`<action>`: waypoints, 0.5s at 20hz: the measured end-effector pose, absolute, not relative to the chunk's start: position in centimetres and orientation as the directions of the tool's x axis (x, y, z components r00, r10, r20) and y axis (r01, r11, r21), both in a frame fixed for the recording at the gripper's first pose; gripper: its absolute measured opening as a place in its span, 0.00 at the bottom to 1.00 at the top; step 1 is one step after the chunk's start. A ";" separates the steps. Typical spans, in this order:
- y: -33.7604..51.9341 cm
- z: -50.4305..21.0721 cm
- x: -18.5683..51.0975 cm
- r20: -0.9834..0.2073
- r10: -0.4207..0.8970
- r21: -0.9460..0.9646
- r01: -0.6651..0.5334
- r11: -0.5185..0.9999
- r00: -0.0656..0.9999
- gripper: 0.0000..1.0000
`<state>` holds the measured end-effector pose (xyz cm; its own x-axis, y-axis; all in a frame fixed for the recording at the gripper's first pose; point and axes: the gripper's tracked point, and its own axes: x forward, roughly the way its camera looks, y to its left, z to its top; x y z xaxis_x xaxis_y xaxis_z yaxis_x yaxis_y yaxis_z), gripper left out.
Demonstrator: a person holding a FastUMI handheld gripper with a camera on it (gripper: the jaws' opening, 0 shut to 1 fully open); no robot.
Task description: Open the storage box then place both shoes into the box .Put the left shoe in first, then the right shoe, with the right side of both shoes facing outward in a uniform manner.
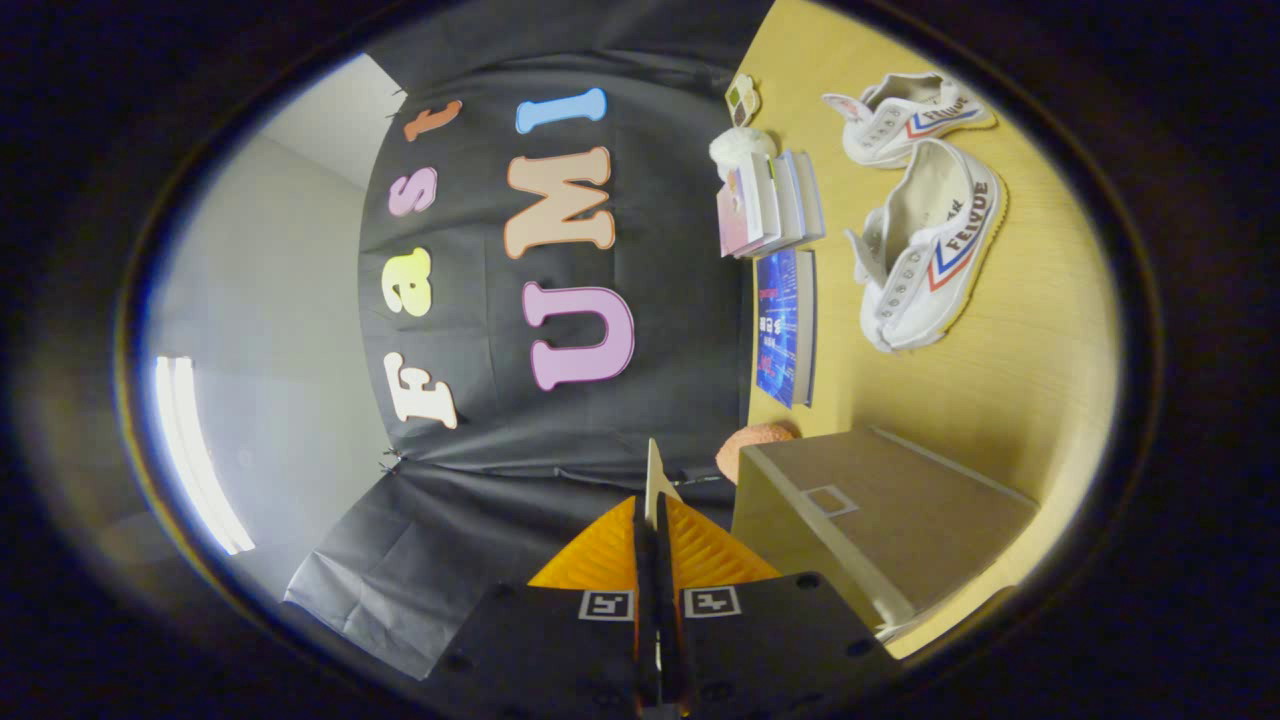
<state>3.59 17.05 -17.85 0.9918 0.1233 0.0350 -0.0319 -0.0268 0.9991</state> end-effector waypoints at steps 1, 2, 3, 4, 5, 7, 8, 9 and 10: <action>17.6 -17.0 3.6 0.036 0.131 0.999 -0.034 -0.015 0.991 0.04; 18.2 -16.2 3.7 0.037 0.132 0.999 -0.036 -0.003 0.991 0.04; 18.8 -15.2 3.6 0.041 0.131 0.999 -0.042 0.006 0.991 0.04; 19.4 -14.1 3.5 0.048 0.128 0.999 -0.051 0.019 0.991 0.04; 20.2 -13.2 3.2 0.051 0.126 0.998 -0.056 0.034 0.991 0.04; 22.1 -11.7 3.0 0.049 0.122 0.996 -0.057 0.064 0.991 0.04; 23.0 -11.1 3.0 0.046 0.118 0.996 -0.055 0.077 0.992 0.05; 24.2 -10.3 2.9 0.044 0.114 0.995 -0.054 0.086 0.993 0.05; 25.4 -9.6 2.8 0.044 0.110 0.994 -0.055 0.098 0.993 0.05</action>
<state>2.85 25.45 -9.64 0.9930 0.1098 0.0443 -0.0552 0.0982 0.9936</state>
